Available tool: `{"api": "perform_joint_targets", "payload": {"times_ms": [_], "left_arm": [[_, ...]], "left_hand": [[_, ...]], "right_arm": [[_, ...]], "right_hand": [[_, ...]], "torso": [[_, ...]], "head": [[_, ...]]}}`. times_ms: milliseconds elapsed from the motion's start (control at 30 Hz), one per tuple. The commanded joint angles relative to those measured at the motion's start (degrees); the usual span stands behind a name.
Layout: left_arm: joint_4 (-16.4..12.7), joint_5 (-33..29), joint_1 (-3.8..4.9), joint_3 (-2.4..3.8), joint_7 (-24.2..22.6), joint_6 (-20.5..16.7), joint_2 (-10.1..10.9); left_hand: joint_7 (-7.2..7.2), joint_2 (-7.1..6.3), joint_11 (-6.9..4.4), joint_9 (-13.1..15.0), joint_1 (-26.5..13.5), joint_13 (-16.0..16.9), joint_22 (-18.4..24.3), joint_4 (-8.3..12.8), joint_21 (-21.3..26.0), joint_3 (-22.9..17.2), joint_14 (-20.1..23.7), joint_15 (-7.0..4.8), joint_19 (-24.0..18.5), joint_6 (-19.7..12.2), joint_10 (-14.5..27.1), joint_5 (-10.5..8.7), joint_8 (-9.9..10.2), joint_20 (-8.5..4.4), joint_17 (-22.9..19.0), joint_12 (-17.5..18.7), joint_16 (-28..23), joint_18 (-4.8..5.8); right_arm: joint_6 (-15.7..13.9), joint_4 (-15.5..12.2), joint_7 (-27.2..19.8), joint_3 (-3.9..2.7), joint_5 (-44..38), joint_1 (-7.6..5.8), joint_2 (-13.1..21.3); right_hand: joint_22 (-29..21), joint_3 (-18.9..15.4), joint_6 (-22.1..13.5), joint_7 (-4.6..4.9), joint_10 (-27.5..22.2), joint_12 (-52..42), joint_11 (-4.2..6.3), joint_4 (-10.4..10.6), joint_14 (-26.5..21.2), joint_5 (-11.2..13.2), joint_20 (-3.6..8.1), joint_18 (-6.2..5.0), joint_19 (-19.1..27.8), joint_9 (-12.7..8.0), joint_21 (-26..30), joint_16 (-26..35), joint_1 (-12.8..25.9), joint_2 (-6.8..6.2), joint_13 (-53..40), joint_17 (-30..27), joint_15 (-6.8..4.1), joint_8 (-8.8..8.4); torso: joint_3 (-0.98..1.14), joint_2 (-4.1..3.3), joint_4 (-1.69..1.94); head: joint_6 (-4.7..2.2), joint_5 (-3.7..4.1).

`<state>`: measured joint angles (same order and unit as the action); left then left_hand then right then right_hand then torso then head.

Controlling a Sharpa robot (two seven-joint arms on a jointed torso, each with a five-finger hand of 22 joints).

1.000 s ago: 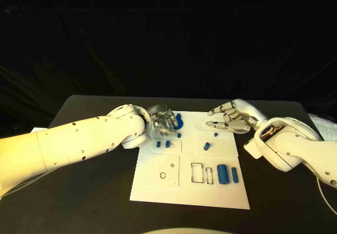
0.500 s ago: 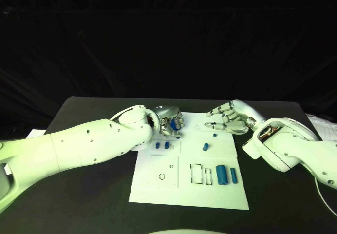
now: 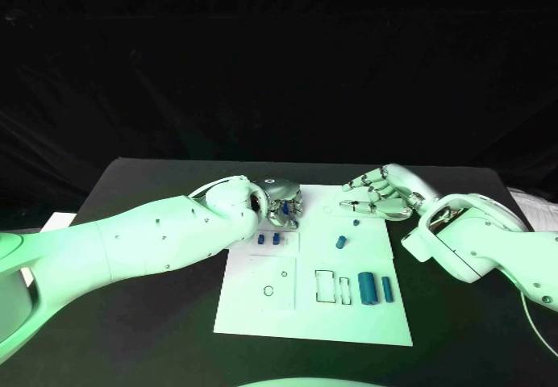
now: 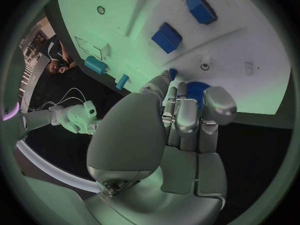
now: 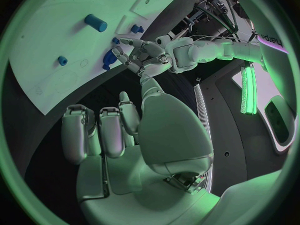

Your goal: Assemble the parts on the task board

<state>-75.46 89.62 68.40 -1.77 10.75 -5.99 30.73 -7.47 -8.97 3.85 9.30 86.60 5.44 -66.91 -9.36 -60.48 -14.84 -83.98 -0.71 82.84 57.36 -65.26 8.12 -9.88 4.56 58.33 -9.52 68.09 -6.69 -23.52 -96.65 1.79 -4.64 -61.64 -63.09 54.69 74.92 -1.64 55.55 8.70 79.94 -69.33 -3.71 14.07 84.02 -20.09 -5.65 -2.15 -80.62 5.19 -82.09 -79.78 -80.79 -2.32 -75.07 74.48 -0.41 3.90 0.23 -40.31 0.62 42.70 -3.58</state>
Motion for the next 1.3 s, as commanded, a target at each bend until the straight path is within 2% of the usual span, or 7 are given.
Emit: {"api": "perform_joint_targets", "payload": {"times_ms": [33, 300, 533, 933, 1133, 1300], "left_arm": [[0.2, 1.8, -0.05, 0.06, 0.8, 2.5, -0.3], [0.8, 2.0, -0.14, 0.06, 0.4, 2.1, -1.0], [1.1, 2.0, -0.35, 0.05, 0.1, 2.3, -1.4], [2.0, 1.8, -0.58, -0.01, 0.9, 5.5, -2.0], [2.5, 1.8, -0.7, -0.03, 1.4, 6.5, -2.3], [2.6, 1.5, -0.75, -0.02, 1.2, 5.5, -2.3]], "left_hand": [[-0.01, 0.26, 0.08, -0.2, 0.4, -0.2, -0.6, 0.1, -0.7, -0.8, -1.6, -0.39, 0.5, 0.8, -0.7, -0.06, 0.4, -0.01, -0.2, 0.4, 0.2, 0.82], [0.01, 0.61, 0.02, -0.8, 0.9, -0.9, -2.2, 0.4, -2.4, -3.5, -1.5, -0.49, 0.6, 2.2, -2.1, -0.04, 1.0, -0.09, -1.1, 1.5, 0.6, 1.1], [0.05, 0.1, -0.05, -1.3, 0.4, -1.3, -3.0, 0.7, -3.1, -5.3, -1.3, -0.5, 0.6, 3.1, -3.1, -0.17, 1.5, -0.11, -1.7, 2.4, 1.1, 1.2], [0.01, -0.22, -0.02, -1.7, -0.2, -1.5, -3.7, 0.9, -3.8, -6.6, -1.1, -0.49, 0.6, 3.6, -3.6, -0.69, 2.1, -0.11, -2.5, 3.3, 1.2, 1.31], [-0.09, -0.02, -0.06, -2.0, 0.1, -1.5, -4.1, 1.8, -4.2, -8.5, -1.0, -0.53, 0.6, 4.6, -4.6, -0.6, 2.4, -0.11, -3.0, 4.0, 1.5, 1.35], [-0.15, 0.2, -0.16, -2.0, 0.3, -1.4, -4.8, 2.6, -4.8, -9.8, -0.9, -0.61, 0.6, 5.6, -5.7, -0.6, 2.4, -0.16, -3.4, 4.2, 1.7, 1.45]], "right_arm": [[-0.1, 0.0, -0.4, 0.0, -0.2, 0.05, -0.1], [-0.1, 0.0, -0.4, 0.0, -0.2, 0.05, -0.2], [-0.1, -0.1, -0.4, 0.0, -0.2, 0.05, -0.2], [0.0, -0.2, -0.4, 0.0, -0.2, 0.05, -0.2], [0.1, -0.3, -0.4, 0.0, -0.2, 0.05, -0.2], [0.1, -0.3, -0.4, 0.0, -0.2, 0.04, -0.2]], "right_hand": [[2.2, -0.3, 0.1, -0.16, 0.0, 0.4, 0.28, -0.2, 2.8, -0.3, 0.1, -1.1, 0.2, 0.1, 0.3, 0.3, -0.3, 0.27, -0.1, 0.0, -0.4, 0.0], [2.2, -0.3, 0.1, -0.16, 0.0, 0.4, 0.28, -0.2, 2.8, -0.3, 0.1, -1.1, 0.2, 0.1, 0.3, 0.3, -0.3, 0.27, -0.1, 0.0, -0.4, 0.0], [2.2, -0.3, 0.1, -0.16, 0.0, 0.4, 0.28, -0.2, 2.8, -0.3, 0.1, -1.1, 0.2, 0.1, 0.3, 0.3, -0.3, 0.27, -0.1, 0.0, -0.4, 0.0], [2.2, -0.3, 0.1, -0.15, 0.1, 0.3, 0.28, -0.2, 2.8, -0.4, 0.11, -1.1, 0.2, 0.1, 0.3, 0.2, -0.3, 0.29, -0.2, 0.1, -0.4, 0.0], [2.2, -0.3, 0.1, -0.15, 0.1, 0.3, 0.28, -0.2, 2.8, -0.4, 0.11, -1.1, 0.2, 0.1, 0.3, 0.2, -0.3, 0.29, -0.2, 0.1, -0.4, 0.0], [2.2, -0.3, 0.1, -0.15, 0.1, 0.3, 0.28, -0.2, 2.8, -0.4, 0.11, -1.1, 0.2, 0.1, 0.3, 0.2, -0.3, 0.29, -0.2, 0.1, -0.4, 0.0]], "torso": [[-0.01, 0.01, -0.02], [0.02, 0.0, -0.06], [0.03, 0.02, 0.03], [0.04, 0.02, -0.03], [0.02, 0.06, 0.0], [0.03, 0.02, 0.02]], "head": [[0.06, 0.03], [0.09, 0.07], [0.14, 0.16], [0.28, 0.17], [0.35, 0.16], [0.38, 0.16]]}}
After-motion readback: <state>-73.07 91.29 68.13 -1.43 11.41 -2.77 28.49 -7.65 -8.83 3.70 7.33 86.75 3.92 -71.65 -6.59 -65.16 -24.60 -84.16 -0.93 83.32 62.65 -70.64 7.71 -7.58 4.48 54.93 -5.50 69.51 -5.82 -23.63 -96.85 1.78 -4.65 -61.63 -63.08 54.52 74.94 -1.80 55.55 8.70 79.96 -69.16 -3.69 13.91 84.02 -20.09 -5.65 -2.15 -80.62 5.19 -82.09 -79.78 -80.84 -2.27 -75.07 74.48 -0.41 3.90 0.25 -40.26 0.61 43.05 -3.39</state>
